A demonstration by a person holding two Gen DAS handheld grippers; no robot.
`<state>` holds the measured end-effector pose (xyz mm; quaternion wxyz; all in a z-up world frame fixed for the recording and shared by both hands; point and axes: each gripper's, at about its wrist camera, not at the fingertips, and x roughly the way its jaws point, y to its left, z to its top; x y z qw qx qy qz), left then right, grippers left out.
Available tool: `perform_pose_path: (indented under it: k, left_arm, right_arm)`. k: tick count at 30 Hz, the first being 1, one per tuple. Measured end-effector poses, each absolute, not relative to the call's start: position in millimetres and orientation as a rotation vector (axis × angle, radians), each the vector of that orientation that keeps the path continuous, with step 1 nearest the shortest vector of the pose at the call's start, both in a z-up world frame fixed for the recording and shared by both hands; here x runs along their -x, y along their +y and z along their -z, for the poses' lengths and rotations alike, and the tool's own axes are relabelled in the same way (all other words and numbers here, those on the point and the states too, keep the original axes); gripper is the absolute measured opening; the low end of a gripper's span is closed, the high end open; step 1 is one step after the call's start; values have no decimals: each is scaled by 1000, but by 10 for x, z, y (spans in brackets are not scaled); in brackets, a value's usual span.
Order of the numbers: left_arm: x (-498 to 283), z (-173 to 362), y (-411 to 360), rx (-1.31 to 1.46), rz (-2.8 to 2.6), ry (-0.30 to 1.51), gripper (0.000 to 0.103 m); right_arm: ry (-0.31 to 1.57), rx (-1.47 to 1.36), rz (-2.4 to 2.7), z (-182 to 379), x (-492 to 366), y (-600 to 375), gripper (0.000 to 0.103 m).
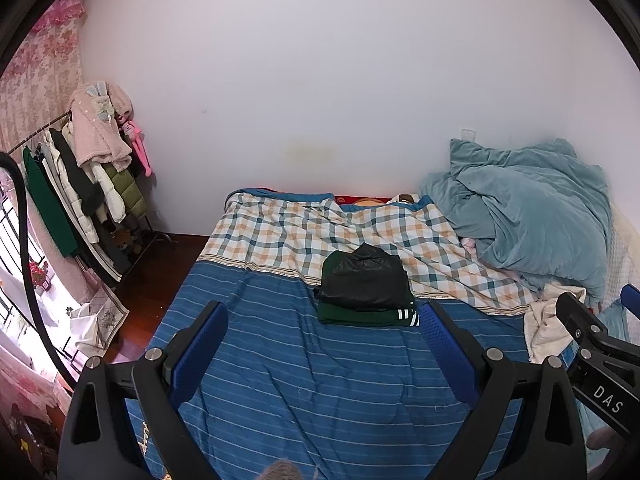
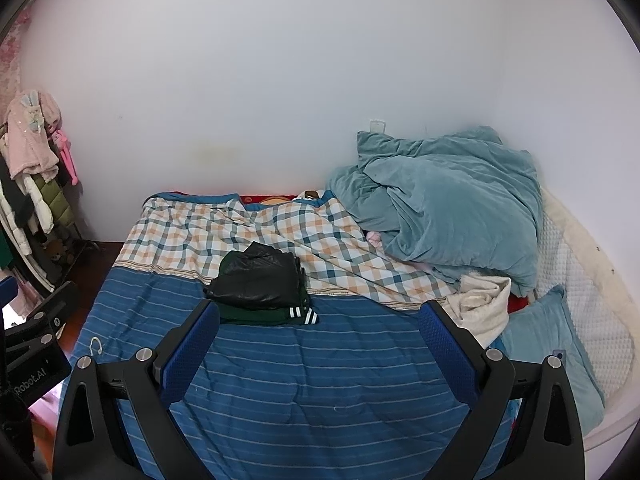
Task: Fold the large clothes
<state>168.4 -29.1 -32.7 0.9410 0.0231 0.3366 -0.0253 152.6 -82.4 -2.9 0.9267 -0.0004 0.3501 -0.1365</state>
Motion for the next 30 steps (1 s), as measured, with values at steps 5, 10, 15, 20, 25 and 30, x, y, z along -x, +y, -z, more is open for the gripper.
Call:
perform_pose_path:
  k: [5, 10, 15, 20, 25, 30]
  left_arm:
    - [-1687, 320, -269, -45, 55, 683, 98]
    - [-1682, 314, -268, -44, 48, 682, 98]
    - [-1671, 313, -292, -42, 46, 678, 98]
    - [-1669, 295, -320, -40, 43, 673, 98]
    - [-1666, 293, -329, -38, 42, 672, 98]
    - [-1660, 285, -331, -28, 45, 669, 98]
  right_arm:
    - [714, -3, 281, 30, -1472, -836, 101]
    - [712, -2, 281, 29, -1475, -840, 101]
    - [712, -3, 280, 33, -1481, -844, 101]
    - [712, -2, 278, 35, -1484, -844, 101]
    - [709, -3, 280, 33, -1476, -843, 101]
    - [711, -3, 281, 35, -1462, -836, 101]
